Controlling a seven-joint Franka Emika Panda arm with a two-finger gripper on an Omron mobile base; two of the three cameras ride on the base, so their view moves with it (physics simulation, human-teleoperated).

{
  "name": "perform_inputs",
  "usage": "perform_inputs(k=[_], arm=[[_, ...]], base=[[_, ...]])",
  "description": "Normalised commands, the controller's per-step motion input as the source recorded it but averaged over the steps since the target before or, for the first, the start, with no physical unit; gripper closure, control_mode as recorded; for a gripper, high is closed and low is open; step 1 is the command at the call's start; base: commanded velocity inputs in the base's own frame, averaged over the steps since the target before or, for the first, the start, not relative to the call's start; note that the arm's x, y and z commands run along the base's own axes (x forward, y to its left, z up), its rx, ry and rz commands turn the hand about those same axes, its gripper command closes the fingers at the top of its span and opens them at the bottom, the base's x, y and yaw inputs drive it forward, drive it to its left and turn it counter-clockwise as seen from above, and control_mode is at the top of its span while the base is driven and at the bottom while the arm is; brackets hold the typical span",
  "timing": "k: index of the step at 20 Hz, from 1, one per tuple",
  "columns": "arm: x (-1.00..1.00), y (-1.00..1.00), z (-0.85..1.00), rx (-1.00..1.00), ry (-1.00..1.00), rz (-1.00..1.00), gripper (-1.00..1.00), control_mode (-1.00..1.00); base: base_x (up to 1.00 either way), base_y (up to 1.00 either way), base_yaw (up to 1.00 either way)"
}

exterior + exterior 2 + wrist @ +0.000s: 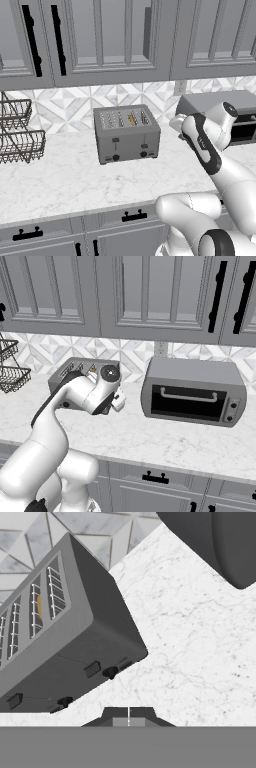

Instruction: Start the toaster. Once the lever pops up, take the bread to the plate on the dining counter.

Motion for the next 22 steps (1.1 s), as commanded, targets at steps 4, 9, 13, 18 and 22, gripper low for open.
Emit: perform_inputs(k=[4, 9, 13, 18, 22], arm=[[0.0, 0.0, 0.0, 0.0, 0.0, 0.0, 1.0, -1.0], [0.0, 0.0, 0.0, 0.0, 0.0, 0.0, 1.0, -1.0], [0.0, 0.0, 0.0, 0.0, 0.0, 0.0, 1.0, -1.0], [0.0, 0.0, 0.0, 0.0, 0.0, 0.0, 1.0, -1.0], [0.0, 0.0, 0.0, 0.0, 0.0, 0.0, 1.0, -1.0]], base=[[0.0, 0.0, 0.0], [0.0, 0.0, 0.0], [0.0, 0.0, 0.0], [0.0, 0.0, 0.0], [0.0, 0.0, 0.0]])
